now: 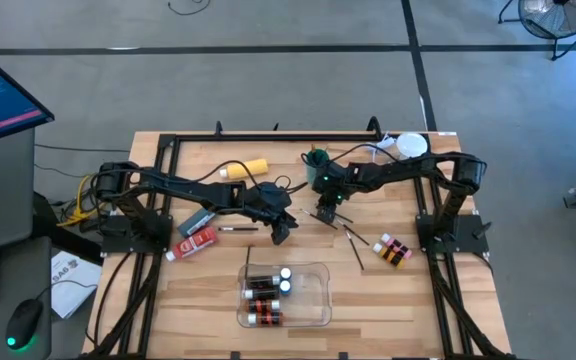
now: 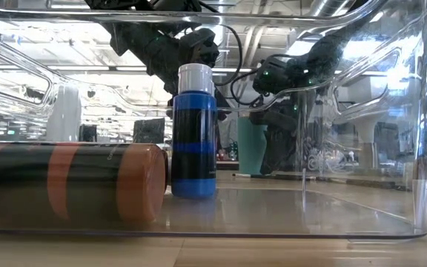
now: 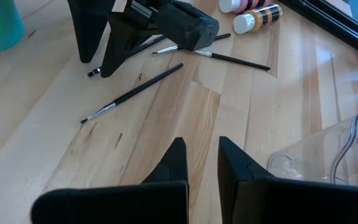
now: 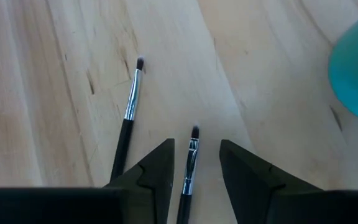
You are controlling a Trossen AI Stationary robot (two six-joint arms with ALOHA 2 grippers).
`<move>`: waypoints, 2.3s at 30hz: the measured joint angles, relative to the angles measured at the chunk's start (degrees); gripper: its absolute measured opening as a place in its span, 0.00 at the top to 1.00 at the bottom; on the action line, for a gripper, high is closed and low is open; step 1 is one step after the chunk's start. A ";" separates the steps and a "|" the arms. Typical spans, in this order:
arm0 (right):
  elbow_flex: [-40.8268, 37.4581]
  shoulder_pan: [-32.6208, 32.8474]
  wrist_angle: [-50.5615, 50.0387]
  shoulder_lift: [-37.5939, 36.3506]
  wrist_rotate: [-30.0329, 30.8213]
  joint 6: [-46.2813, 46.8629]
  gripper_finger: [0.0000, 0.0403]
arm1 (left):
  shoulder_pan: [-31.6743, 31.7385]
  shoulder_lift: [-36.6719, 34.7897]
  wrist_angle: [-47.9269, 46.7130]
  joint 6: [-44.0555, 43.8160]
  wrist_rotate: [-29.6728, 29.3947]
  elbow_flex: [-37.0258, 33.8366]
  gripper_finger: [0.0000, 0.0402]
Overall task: Pick & Place Paint Supplies
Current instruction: Put the silver paint brush into the green cup
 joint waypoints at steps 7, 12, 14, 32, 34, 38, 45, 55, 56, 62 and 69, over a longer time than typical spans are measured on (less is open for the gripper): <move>0.09 0.00 -0.41 -0.02 -0.01 -0.50 0.69 | -0.01 0.00 0.04 0.00 0.00 0.00 1.00; 0.07 -0.01 -1.11 -0.68 0.17 -0.06 0.71 | 0.01 0.00 0.15 0.00 0.02 0.00 1.00; 0.05 0.02 -0.80 -1.47 0.17 -0.04 0.72 | -0.01 0.00 0.17 0.00 0.02 0.00 1.00; 0.11 1.10 -6.03 -10.36 0.17 -0.41 0.73 | -0.01 0.00 0.17 -0.44 -1.51 0.00 1.00; 0.06 1.63 -6.01 -10.36 0.17 1.02 0.73 | -0.01 0.00 0.16 -0.46 -1.51 0.00 1.00; -0.04 3.30 -5.84 -10.36 1.97 3.42 0.73 | -0.01 0.00 0.15 -0.46 -1.49 0.00 1.00; -0.04 4.53 -3.72 -10.36 6.20 2.12 0.73 | -0.01 0.00 0.15 -0.44 -1.46 0.00 1.00; -4.62 4.50 -3.66 -14.26 6.19 9.93 0.73 | -0.47 0.00 0.15 -0.85 0.13 0.00 1.00; -4.70 4.41 -3.01 -15.10 6.20 9.76 0.73 | -0.54 0.00 0.19 -0.85 0.01 0.00 1.00; -4.66 3.60 0.53 -15.73 6.25 6.67 0.73 | -0.14 0.00 0.37 -0.85 -1.05 -0.47 1.00; -4.70 4.98 4.26 -10.61 6.22 6.66 0.73 | -0.13 0.00 1.25 -3.67 -1.13 -2.79 1.00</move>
